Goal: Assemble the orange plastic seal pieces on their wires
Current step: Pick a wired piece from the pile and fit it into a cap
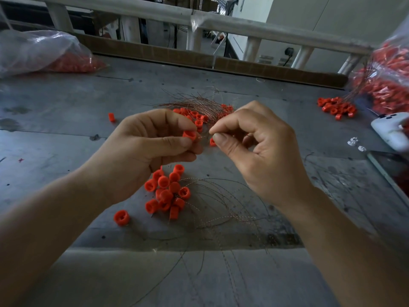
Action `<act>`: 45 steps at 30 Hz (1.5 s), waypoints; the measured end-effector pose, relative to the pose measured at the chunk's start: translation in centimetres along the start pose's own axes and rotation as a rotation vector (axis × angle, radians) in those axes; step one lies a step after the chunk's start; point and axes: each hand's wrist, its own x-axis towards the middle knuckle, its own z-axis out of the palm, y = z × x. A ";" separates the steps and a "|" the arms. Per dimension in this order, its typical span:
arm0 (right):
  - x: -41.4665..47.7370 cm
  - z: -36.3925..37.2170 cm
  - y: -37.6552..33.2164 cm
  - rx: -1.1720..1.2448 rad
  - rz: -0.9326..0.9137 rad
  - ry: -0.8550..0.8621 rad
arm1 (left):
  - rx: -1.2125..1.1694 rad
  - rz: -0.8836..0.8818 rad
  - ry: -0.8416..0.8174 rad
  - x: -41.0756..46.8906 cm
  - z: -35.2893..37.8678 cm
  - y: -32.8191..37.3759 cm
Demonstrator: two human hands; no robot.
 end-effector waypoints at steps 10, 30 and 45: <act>0.1 0.0 0.3 0.023 0.032 0.006 | 0.021 0.010 0.054 0.1 -0.2 -0.2; -0.1 0.6 -0.2 0.109 0.088 -0.096 | 0.005 0.043 -0.079 -0.2 -0.1 -0.5; 0.0 0.3 -0.2 0.047 0.123 -0.125 | 0.003 0.055 -0.063 -0.2 0.0 -0.6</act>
